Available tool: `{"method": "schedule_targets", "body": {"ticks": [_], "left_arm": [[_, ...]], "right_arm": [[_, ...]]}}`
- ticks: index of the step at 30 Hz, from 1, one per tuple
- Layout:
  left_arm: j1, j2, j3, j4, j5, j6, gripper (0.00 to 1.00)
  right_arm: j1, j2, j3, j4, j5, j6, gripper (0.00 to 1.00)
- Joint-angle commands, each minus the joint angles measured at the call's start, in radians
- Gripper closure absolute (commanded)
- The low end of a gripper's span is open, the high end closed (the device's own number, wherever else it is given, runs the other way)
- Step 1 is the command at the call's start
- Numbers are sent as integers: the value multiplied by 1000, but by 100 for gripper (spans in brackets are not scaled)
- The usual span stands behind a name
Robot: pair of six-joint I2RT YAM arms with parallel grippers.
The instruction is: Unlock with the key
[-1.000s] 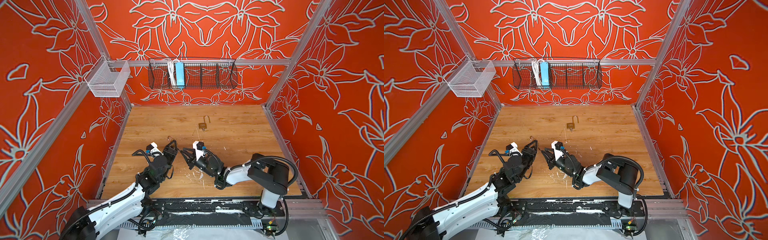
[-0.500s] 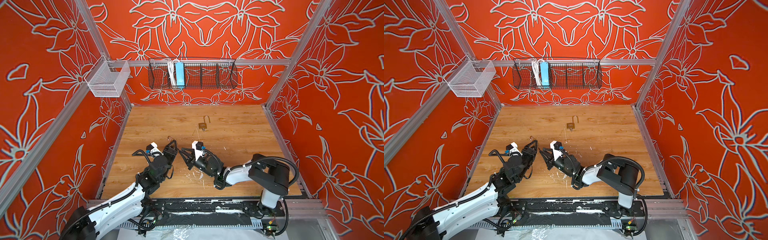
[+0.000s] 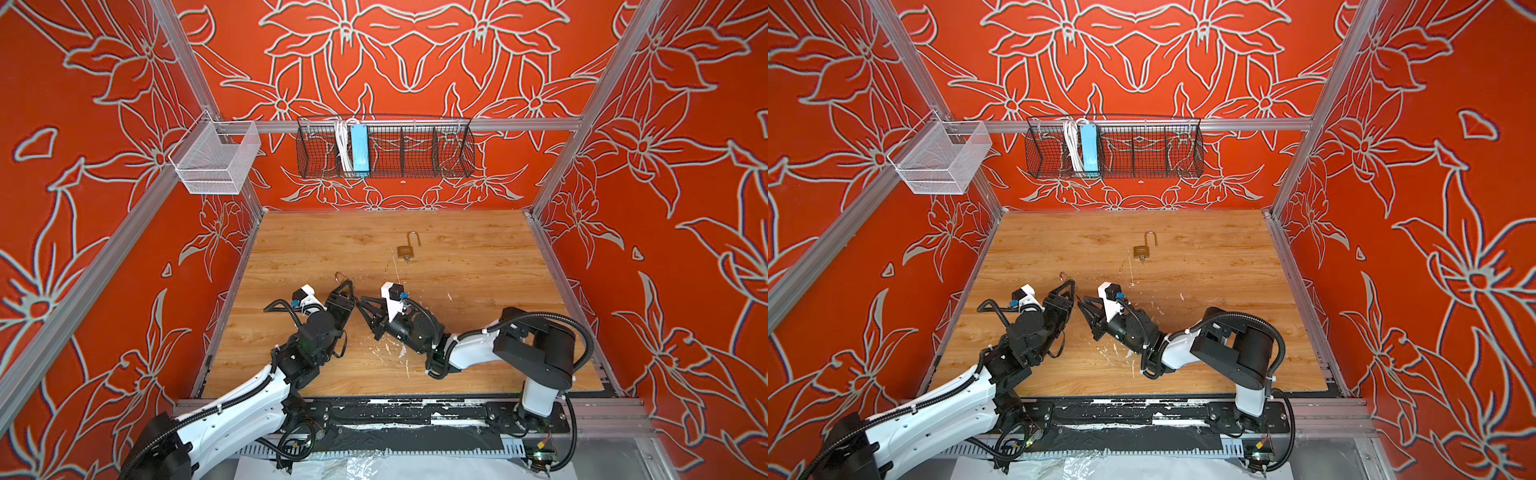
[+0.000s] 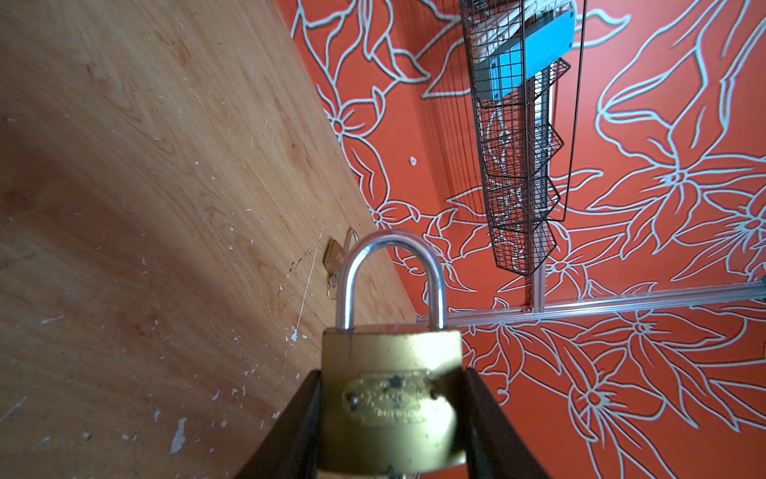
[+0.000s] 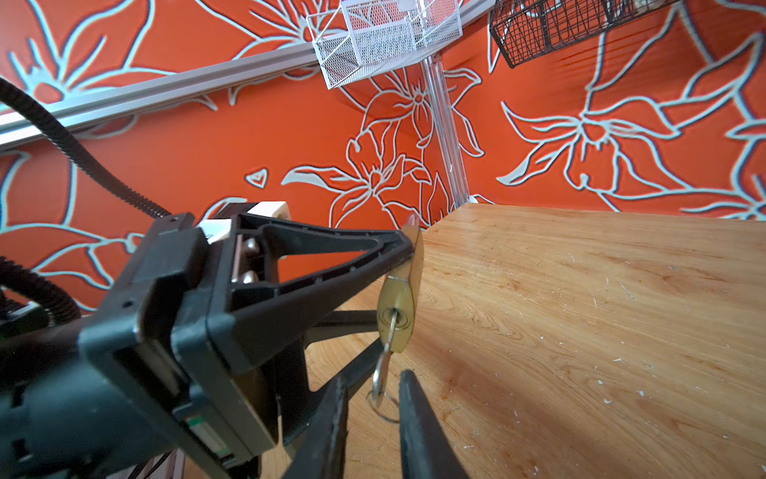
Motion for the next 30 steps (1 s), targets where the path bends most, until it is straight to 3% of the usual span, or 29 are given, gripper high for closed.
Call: {"method": "schedule_targets", "body": {"ticks": [1,12,24,30], "left_arm": [[-4,-11,-1,62,-31,3,100],[-4,-2,3,63,-20,17,100],[-4,34,1,90,-11,42,100],[-4,59,1,133,21,128,100]], "right_arm": [[6,22,25,10,3,22,78],[2,12,45,-8,0,19,99],[-11,-25,79,-51,-49,9,100],[-17,-52,78,-55,-53,5,100]]}}
